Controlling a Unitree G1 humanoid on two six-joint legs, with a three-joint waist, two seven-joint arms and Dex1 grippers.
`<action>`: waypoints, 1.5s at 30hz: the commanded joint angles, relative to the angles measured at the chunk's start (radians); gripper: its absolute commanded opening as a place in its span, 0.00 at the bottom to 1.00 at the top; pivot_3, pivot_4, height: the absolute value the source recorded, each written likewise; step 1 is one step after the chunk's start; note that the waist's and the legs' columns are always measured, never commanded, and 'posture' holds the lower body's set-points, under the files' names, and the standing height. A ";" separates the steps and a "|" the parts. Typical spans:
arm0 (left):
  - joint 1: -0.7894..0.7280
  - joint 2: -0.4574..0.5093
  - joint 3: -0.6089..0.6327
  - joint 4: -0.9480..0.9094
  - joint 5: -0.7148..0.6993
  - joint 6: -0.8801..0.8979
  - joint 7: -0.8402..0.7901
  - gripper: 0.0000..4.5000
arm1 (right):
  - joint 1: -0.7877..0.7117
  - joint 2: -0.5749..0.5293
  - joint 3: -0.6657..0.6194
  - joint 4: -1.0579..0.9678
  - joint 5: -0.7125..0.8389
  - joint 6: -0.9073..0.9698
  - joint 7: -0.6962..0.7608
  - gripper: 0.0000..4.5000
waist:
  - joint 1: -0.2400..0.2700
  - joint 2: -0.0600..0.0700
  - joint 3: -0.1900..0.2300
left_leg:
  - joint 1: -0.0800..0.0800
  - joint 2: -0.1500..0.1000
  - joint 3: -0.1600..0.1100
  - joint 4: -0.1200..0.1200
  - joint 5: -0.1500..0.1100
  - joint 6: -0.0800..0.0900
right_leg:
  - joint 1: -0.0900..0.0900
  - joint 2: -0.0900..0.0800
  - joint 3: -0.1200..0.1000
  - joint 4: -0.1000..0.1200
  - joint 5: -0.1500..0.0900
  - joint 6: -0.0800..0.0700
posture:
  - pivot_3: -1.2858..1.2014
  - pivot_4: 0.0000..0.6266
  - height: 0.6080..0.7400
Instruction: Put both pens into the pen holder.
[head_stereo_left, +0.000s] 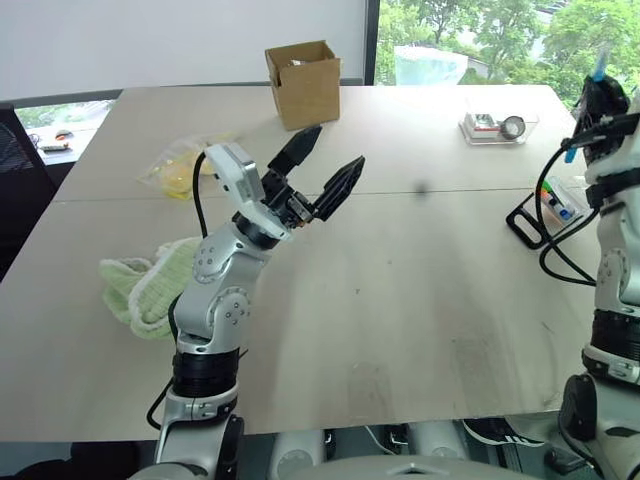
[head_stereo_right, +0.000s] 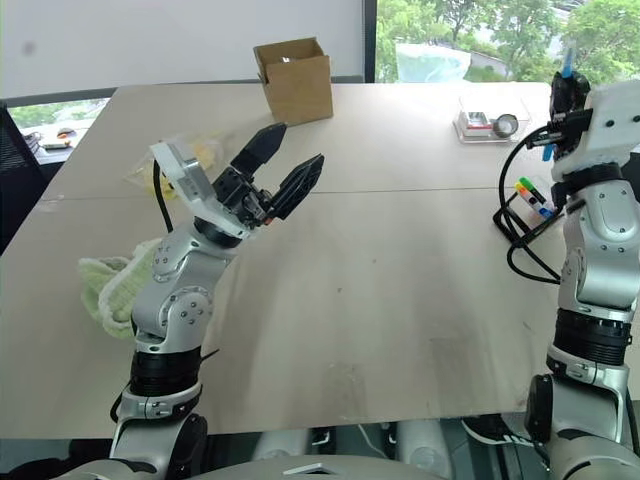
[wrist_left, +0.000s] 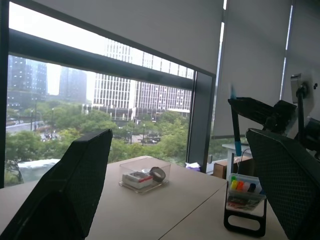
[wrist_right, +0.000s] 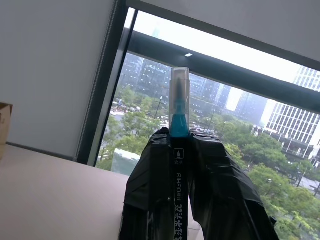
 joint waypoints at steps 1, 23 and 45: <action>0.004 0.002 0.006 -0.022 0.014 -0.006 0.020 1.00 | 0.010 -0.033 -0.026 0.023 -0.001 -0.075 0.004 0.03 | 0.000 0.000 0.000 | 0.000 0.000 0.000 0.000 0.000 0.000 | 0.000 0.000 0.000 0.000 0.000 0.000 | 0.52 0.24 1.00; 0.045 0.035 0.027 -0.106 -0.014 0.080 0.059 1.00 | 0.072 -0.030 0.011 0.127 0.050 -0.251 0.072 0.03 | -0.001 0.000 0.000 | 0.014 0.001 0.000 -0.001 0.000 0.000 | 0.014 0.001 0.005 0.000 -0.002 0.003 | 0.52 0.24 1.00; 0.090 0.059 0.003 -0.144 -0.016 0.088 0.036 1.00 | 0.055 -0.066 0.057 0.262 0.036 -0.323 0.150 0.03 | -0.001 0.000 0.000 | 0.014 0.001 0.000 -0.001 0.000 0.000 | 0.014 0.001 0.005 -0.001 0.000 0.000 | 0.52 0.24 1.00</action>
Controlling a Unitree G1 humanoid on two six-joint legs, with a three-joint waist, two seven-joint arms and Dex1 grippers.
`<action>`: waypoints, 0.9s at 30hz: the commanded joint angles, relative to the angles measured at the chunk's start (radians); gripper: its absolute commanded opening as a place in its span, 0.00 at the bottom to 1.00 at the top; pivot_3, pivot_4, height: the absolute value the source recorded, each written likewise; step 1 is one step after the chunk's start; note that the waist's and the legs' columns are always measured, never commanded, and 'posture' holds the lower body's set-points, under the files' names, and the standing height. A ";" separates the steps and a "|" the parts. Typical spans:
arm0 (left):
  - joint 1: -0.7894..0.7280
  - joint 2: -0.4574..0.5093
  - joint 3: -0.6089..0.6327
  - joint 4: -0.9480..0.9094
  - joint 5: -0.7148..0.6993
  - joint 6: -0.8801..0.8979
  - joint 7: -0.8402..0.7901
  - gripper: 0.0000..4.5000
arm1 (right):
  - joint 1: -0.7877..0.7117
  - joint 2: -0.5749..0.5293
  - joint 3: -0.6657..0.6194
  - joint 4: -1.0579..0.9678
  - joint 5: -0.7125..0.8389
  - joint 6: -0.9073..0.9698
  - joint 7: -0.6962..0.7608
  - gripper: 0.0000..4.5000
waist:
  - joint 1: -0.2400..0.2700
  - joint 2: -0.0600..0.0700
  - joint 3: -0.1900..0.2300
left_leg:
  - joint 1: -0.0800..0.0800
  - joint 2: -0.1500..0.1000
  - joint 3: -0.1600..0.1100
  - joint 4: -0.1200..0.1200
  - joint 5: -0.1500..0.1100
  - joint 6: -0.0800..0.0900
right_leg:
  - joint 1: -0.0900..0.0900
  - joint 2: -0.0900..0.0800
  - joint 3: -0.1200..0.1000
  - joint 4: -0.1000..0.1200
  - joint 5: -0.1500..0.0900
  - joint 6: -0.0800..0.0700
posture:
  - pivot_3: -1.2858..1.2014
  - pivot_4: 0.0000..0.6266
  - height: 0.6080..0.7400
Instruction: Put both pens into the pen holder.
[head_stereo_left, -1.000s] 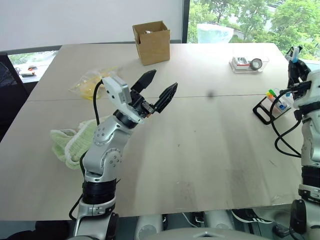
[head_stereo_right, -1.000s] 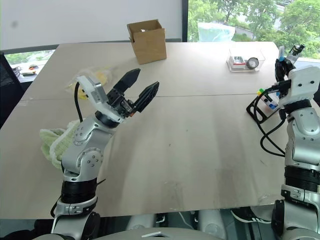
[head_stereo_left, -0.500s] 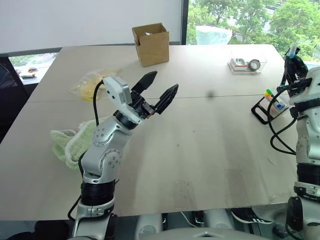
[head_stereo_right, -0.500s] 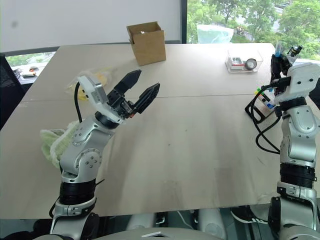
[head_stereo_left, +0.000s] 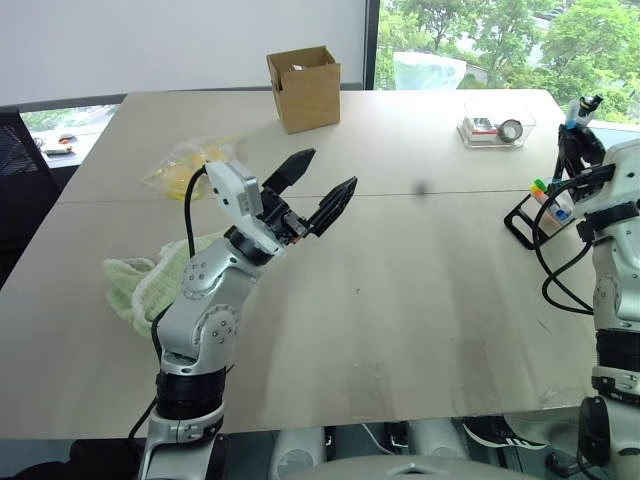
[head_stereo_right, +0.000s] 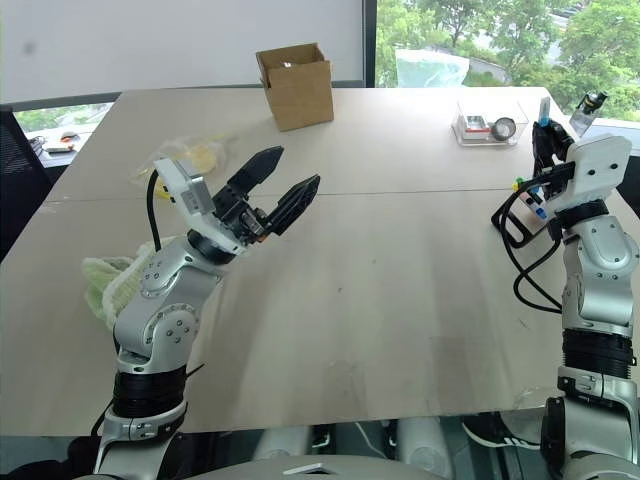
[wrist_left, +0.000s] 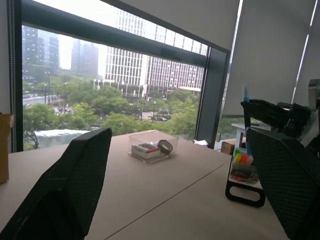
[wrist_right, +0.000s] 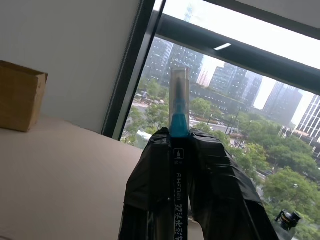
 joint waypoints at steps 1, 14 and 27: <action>0.004 0.009 -0.003 -0.051 -0.009 -0.008 -0.014 1.00 | -0.035 -0.032 0.015 0.064 -0.044 -0.091 0.015 0.03 | 0.000 0.000 0.000 | 0.000 0.000 0.000 0.000 0.000 0.000 | 0.000 0.000 0.000 0.000 0.000 0.000 | 0.52 0.24 1.00; 0.027 0.000 -0.010 -0.029 0.002 -0.031 -0.044 1.00 | 0.007 -0.109 0.004 0.113 -0.086 -0.144 0.002 0.95 | 0.000 0.000 0.000 | 0.000 0.000 0.000 0.000 0.000 0.000 | 0.000 0.000 0.000 0.000 0.000 0.000 | 0.52 0.24 1.00; 0.075 0.098 0.008 -0.021 0.039 0.115 0.009 1.00 | 0.222 -0.123 0.048 -0.590 0.360 0.555 0.081 0.99 | -0.003 0.000 0.000 | 0.000 0.001 -0.002 -0.001 0.000 0.000 | 0.000 0.000 0.000 0.000 0.000 0.000 | 0.52 0.24 1.00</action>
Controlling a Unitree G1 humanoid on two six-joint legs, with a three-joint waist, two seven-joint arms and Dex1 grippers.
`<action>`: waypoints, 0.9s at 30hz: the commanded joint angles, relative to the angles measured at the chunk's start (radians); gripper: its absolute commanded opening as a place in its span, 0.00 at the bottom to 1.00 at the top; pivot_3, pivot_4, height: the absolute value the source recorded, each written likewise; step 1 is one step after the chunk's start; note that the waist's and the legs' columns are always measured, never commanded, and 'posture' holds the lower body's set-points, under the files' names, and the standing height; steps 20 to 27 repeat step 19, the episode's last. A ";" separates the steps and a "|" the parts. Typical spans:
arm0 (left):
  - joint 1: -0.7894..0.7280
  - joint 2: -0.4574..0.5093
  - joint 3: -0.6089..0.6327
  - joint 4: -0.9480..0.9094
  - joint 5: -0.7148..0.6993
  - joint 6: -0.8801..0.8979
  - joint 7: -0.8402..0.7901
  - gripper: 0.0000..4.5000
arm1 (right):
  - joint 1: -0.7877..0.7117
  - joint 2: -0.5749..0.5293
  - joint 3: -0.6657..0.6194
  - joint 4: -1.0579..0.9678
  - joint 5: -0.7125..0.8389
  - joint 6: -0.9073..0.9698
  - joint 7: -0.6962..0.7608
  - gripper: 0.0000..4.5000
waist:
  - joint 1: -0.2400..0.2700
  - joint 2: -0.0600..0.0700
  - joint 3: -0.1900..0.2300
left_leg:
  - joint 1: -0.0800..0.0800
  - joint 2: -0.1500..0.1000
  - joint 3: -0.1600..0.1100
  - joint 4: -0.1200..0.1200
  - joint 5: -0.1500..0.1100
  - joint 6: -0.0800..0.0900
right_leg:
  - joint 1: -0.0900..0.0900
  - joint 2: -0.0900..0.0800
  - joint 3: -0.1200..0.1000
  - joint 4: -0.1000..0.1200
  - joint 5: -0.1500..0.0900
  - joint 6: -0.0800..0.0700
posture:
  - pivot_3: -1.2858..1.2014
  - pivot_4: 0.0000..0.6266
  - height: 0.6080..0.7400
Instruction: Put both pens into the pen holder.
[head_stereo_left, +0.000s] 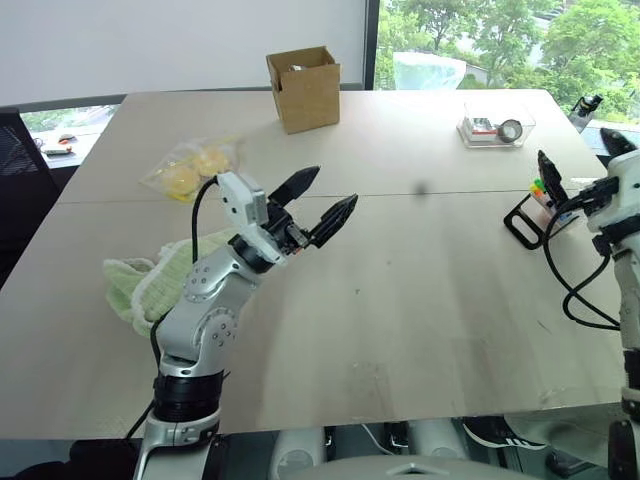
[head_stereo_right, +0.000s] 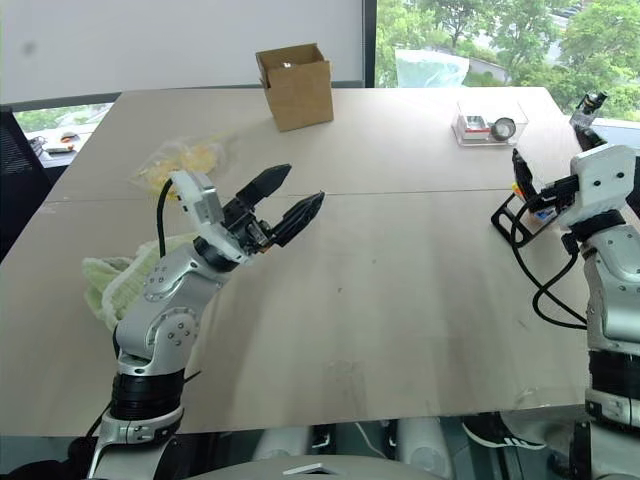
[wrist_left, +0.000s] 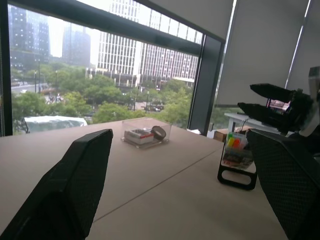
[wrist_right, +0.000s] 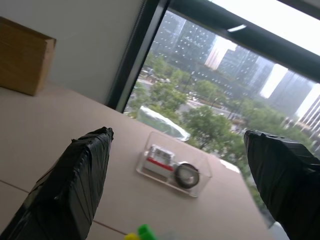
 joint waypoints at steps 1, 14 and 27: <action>0.065 0.049 0.019 -0.085 0.010 0.076 0.043 1.00 | 0.059 -0.039 0.042 -0.262 0.207 0.248 0.042 0.99 | -0.001 0.000 0.000 | 0.000 0.000 0.000 0.000 0.000 0.000 | 0.000 0.000 0.000 0.000 0.000 0.000 | 0.52 0.24 1.00; 0.623 0.208 0.238 -0.408 -0.071 0.175 0.023 1.00 | 0.630 -0.098 -0.131 -0.583 0.319 0.429 0.106 0.99 | 0.027 -0.001 0.000 | -0.001 -0.003 -0.004 0.000 -0.007 0.002 | 0.000 -0.012 -0.005 -0.003 -0.005 0.000 | 0.52 0.24 1.00; 0.738 0.198 0.301 -0.445 -0.078 0.169 0.035 1.00 | 0.735 -0.080 -0.171 -0.595 0.267 0.387 0.122 0.99 | 0.027 -0.001 0.000 | 0.000 -0.003 -0.007 0.000 -0.007 0.001 | 0.000 -0.013 -0.008 -0.003 -0.005 0.000 | 0.52 0.24 1.00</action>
